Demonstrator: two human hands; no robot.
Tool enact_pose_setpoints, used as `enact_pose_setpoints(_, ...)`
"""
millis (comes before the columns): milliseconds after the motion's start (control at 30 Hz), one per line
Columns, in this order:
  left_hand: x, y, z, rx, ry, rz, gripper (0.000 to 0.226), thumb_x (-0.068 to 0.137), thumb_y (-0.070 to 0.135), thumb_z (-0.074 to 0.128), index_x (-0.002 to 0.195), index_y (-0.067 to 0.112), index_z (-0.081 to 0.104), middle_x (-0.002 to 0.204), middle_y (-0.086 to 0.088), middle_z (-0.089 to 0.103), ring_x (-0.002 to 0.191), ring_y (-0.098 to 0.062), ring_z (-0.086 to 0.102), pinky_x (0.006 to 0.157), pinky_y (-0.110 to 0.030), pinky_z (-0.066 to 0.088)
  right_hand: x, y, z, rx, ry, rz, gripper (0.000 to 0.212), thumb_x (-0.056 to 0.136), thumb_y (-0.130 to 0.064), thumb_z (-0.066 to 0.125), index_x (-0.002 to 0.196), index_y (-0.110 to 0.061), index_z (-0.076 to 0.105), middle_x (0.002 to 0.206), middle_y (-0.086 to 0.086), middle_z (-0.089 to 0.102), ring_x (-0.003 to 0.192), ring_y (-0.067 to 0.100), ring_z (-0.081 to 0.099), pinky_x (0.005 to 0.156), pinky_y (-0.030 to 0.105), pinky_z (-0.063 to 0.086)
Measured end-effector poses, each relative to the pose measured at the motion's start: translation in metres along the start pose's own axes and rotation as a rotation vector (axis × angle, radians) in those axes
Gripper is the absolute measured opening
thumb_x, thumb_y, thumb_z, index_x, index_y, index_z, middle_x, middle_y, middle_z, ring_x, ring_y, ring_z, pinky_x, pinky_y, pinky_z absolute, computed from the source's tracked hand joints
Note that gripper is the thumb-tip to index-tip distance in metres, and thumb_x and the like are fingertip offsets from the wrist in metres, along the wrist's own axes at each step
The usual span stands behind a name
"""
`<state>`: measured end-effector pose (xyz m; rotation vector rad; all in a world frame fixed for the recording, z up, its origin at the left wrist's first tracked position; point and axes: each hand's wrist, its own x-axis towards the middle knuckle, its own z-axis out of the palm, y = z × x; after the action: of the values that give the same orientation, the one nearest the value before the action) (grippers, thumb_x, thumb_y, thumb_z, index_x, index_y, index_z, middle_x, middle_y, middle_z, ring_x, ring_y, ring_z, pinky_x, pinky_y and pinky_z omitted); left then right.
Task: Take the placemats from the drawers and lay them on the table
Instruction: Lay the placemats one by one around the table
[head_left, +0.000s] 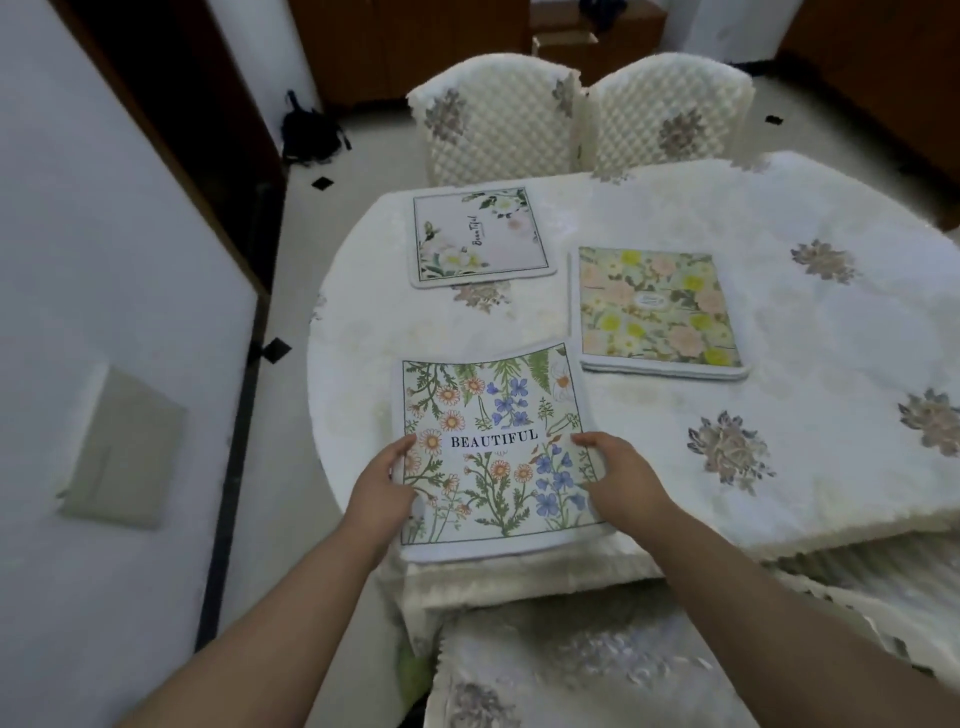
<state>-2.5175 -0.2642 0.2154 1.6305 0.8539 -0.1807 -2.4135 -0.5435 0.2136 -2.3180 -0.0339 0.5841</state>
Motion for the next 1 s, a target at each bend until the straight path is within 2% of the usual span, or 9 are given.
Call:
enact_pose_setpoints(167,0.002,-0.028,0.009,-0.079,0.124,-0.053,0.080,0.080,-0.022,0.049,0.140,0.030,0.056,0.126,-0.004,0.066,0.097,-0.015,0.069,0.074,-0.035,0.064,0.012,0.028,0.013,0.029,-0.043,-0.010,0.056,0.084,-0.002,0.069,0.131,-0.030,0.057,0.130,-0.005,0.049,0.110,0.017,0.059,0.092,0.036,0.056)
enact_pose_setpoints(300,0.013,-0.036,0.010,-0.128,0.150,-0.026,0.075,0.080,-0.021,0.053,0.135,0.031,0.058,0.124,0.002,0.066,0.103,-0.011,0.067,0.077,-0.039,0.064,0.027,0.033,0.021,0.092,-0.004,-0.022,0.059,0.084,0.003,0.064,0.128,-0.035,0.058,0.127,-0.008,0.051,0.114,0.017,0.060,0.094,0.039,0.056)
enact_pose_setpoints(400,0.024,-0.038,0.012,-0.150,0.162,-0.018,0.073,0.085,-0.021,0.049,0.136,0.031,0.059,0.123,0.007,0.067,0.092,-0.005,0.072,0.073,-0.040,0.065,0.036,0.036,0.027,0.061,-0.003,-0.001,0.065,0.084,0.007,0.058,0.138,-0.030,0.052,0.128,-0.009,0.047,0.120,0.014,0.053,0.102,0.036,0.051)
enact_pose_setpoints(467,0.029,-0.046,0.014,-0.135,0.155,-0.038,0.075,0.087,-0.021,0.043,0.138,0.032,0.057,0.125,0.004,0.067,0.096,-0.012,0.073,0.075,-0.042,0.064,0.036,0.043,0.033,0.014,-0.040,0.032,0.070,0.085,0.007,0.056,0.146,-0.024,0.045,0.138,-0.003,0.044,0.125,0.016,0.048,0.105,0.035,0.048)
enact_pose_setpoints(533,0.034,-0.052,0.015,-0.077,0.140,-0.037,0.081,0.086,-0.021,0.036,0.142,0.035,0.054,0.132,0.003,0.064,0.102,-0.019,0.071,0.081,-0.045,0.063,0.034,0.054,0.039,-0.036,-0.051,0.026,0.067,0.089,0.003,0.057,0.148,-0.025,0.043,0.145,0.002,0.037,0.130,0.019,0.044,0.103,0.033,0.048)
enact_pose_setpoints(633,0.044,-0.056,0.011,0.059,0.139,0.005,0.084,0.086,-0.020,0.033,0.149,0.033,0.048,0.144,0.006,0.053,0.108,-0.022,0.067,0.091,-0.048,0.059,0.038,0.059,0.039,-0.063,-0.075,-0.002,0.063,0.092,0.001,0.055,0.146,-0.030,0.045,0.148,0.001,0.028,0.132,0.022,0.041,0.097,0.030,0.053)
enact_pose_setpoints(767,0.053,-0.080,0.010,0.241,0.143,0.091,0.079,0.085,-0.019,0.038,0.149,0.026,0.050,0.154,-0.005,0.044,0.137,-0.026,0.048,0.113,-0.046,0.045,0.041,0.066,0.040,-0.119,-0.078,-0.009,0.058,0.094,-0.006,0.062,0.145,-0.030,0.048,0.147,0.002,0.029,0.130,0.023,0.043,0.103,0.031,0.048)
enact_pose_setpoints(900,0.055,-0.090,0.015,0.366,0.186,0.158,0.065,0.090,-0.014,0.044,0.145,0.019,0.055,0.151,-0.013,0.046,0.141,-0.029,0.043,0.119,-0.045,0.036,0.042,0.067,0.041,-0.162,-0.028,-0.007,0.056,0.094,-0.011,0.064,0.145,-0.028,0.049,0.146,0.002,0.031,0.129,0.024,0.044,0.103,0.030,0.043)
enact_pose_setpoints(1000,0.045,-0.087,0.015,0.410,0.230,0.215,0.054,0.098,-0.008,0.043,0.144,0.015,0.057,0.154,-0.013,0.045,0.144,-0.027,0.040,0.122,-0.036,0.028,0.043,0.068,0.044,-0.153,-0.005,-0.017,0.055,0.094,-0.013,0.064,0.145,-0.029,0.050,0.146,0.002,0.032,0.129,0.024,0.044,0.102,0.030,0.044)
